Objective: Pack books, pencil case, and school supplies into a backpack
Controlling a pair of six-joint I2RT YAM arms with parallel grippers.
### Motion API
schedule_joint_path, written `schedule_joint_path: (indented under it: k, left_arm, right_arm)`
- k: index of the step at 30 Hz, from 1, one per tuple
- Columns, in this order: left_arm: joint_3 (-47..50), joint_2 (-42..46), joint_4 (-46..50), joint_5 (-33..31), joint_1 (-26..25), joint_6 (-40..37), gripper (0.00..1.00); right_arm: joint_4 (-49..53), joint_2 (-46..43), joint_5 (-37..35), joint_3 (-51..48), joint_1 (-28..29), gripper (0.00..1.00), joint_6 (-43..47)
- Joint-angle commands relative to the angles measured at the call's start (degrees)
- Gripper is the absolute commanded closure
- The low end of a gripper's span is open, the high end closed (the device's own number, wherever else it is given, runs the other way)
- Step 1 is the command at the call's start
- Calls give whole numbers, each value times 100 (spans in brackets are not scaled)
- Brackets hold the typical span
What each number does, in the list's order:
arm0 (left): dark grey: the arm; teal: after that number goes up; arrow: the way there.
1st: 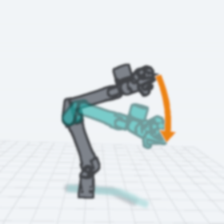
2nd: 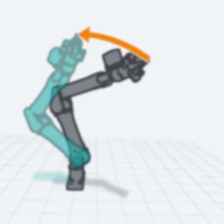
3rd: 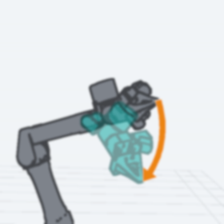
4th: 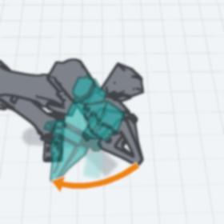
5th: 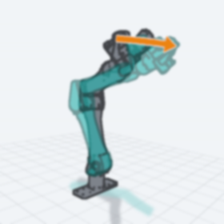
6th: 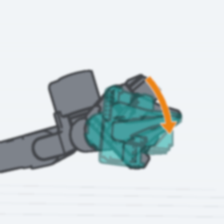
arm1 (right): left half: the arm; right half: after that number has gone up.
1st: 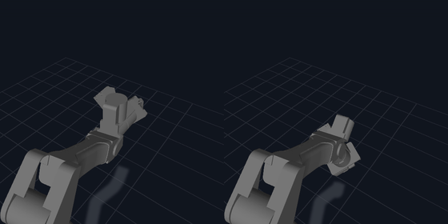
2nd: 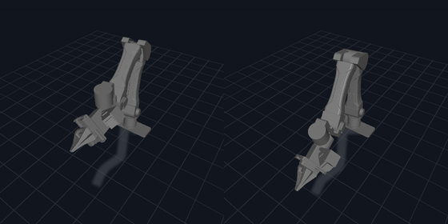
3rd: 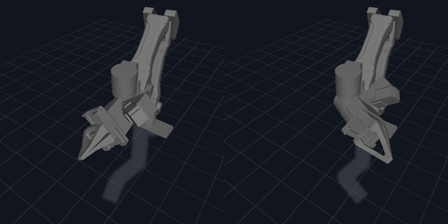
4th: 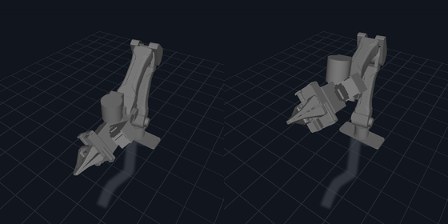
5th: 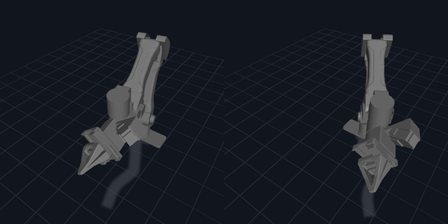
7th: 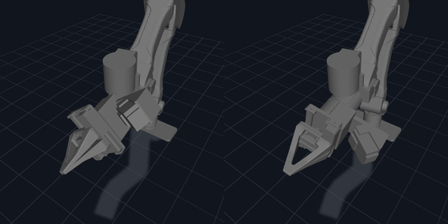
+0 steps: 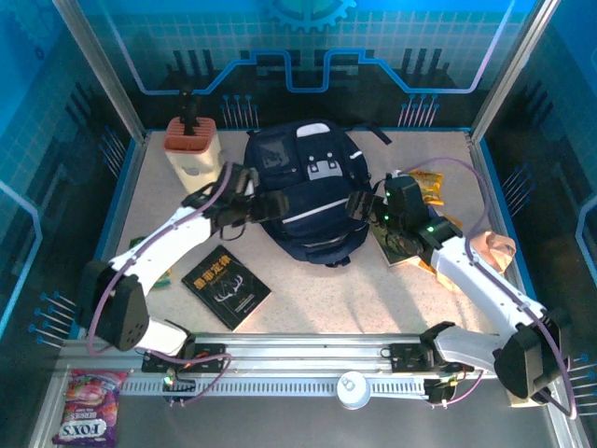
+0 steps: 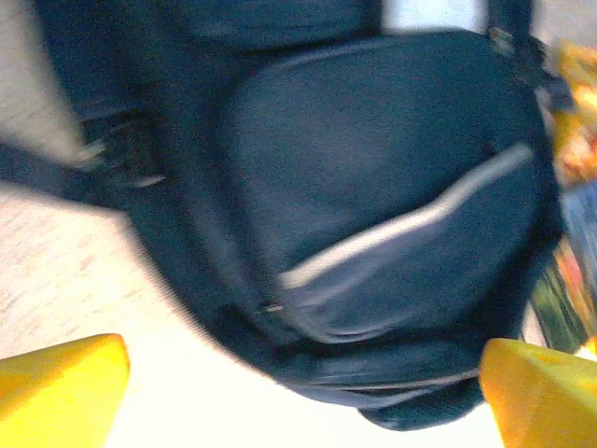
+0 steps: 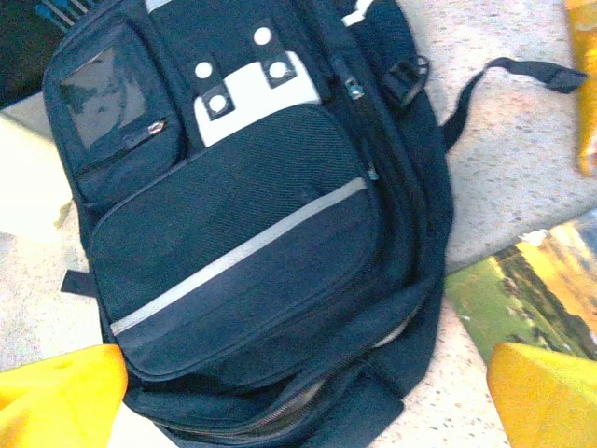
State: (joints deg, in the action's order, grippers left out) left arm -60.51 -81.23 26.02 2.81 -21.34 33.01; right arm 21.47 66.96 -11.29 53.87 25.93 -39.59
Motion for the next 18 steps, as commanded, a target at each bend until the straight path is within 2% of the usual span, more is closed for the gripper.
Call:
schedule_joint_path:
  k: [1,5,9,14,18]
  left_arm:
    - [791,523,135,-87,345,749,1]
    - [1580,860,165,-281,707,921,1]
    - [2019,792,-70,-274,961,1090,1]
    - [2020,369,-296,-251,973,982,1]
    - [1937,7,-616,172,959,767,3]
  right_arm:
    - [6,307,105,358,237,0,312]
    - [-72,655,123,565,435,0,337]
    - [-91,900,178,728,539,0,344]
    - [-91,1037,204,826,605,0,347]
    - [-87,1098,223,821,625,0,313]
